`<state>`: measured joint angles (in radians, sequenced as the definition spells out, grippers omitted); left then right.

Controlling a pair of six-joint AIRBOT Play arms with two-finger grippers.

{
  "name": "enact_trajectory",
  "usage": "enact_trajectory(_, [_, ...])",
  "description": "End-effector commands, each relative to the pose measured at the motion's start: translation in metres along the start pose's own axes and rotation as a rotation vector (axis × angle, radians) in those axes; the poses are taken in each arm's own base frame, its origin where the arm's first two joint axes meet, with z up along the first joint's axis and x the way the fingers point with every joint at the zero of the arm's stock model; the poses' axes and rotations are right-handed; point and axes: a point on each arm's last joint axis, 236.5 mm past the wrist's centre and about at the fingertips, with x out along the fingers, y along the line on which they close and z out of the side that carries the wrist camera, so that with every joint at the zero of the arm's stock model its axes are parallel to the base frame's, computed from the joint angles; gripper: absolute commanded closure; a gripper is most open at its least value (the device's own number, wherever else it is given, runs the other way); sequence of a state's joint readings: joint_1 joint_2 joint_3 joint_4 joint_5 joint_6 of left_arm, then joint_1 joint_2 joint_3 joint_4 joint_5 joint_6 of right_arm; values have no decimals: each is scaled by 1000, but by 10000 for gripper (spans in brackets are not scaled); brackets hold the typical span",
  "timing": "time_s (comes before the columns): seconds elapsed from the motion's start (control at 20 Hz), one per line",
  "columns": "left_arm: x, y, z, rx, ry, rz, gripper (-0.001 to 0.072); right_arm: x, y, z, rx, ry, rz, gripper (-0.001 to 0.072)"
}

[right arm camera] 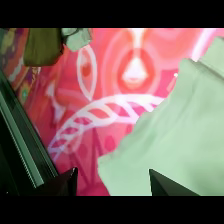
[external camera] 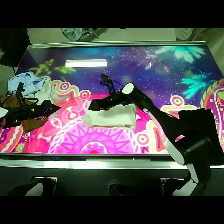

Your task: Fold the shirts.

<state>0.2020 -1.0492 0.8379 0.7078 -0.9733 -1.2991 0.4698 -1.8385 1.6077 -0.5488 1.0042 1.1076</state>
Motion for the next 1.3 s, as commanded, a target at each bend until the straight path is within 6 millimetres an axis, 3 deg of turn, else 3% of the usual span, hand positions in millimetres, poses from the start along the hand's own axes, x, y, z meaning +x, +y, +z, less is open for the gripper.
enact_trajectory(0.0, [0, 2, -1, -2, -1, 2, 675, -39, -21, 3, -53, 20, -31, 161])
enact_trajectory(0.1, [0, 2, 0, -1, -5, 3, 675, -101, -66, -8, -70, 92, -180, 160])
enact_trajectory(0.25, [0, 2, 0, 17, -4, 3, 675, -210, -152, -71, 88, 317, -483, 108])
enact_trajectory(0.3, [0, 2, 0, 17, -4, 3, 674, -231, -171, -96, 167, 383, -545, 126])
enact_trajectory(0.35, [0, 2, 0, 17, -4, 3, 674, -237, -183, -119, 243, 415, -563, 161])
enact_trajectory(0.45, [0, 2, 0, 17, -4, 3, 674, -205, -185, -137, 329, 360, -459, 154])
enact_trajectory(0.55, [0, 2, 0, 17, -4, 3, 674, -160, -174, -118, 354, 169, -286, 104])
enact_trajectory(0.65, [0, 2, 0, 17, -4, 3, 674, -140, -173, -103, 403, 42, -208, 80])
enact_trajectory(0.75, [0, 2, 0, 17, -4, 3, 674, -130, -177, -102, 446, 21, -180, 104])
enact_trajectory(0.85, [0, 2, 0, 16, -4, 3, 674, -121, -177, -96, 444, -4, -159, 193])
enact_trajectory(0.9, [0, 2, 0, 16, -3, 3, 674, -117, -174, -94, 439, -8, -152, 348])
enact_trajectory(0.95, [0, 2, 0, 16, -4, 3, 674, -115, -172, -93, 435, -12, -148, 614])
enact_trajectory(1.0, [0, 2, 0, 16, -3, 3, 674, -116, -169, -87, 409, -28, -135, 668])
enact_trajectory(1.1, [0, 2, 0, 17, -4, 3, 674, -131, -154, -74, 279, -40, -95, 670])
enact_trajectory(1.2, [0, 2, 0, 17, -4, 3, 674, -172, -141, -56, 202, -66, -103, 670])
enact_trajectory(1.25, [0, 2, 0, 17, -4, 3, 674, -203, -140, -46, 167, -97, -143, 670])
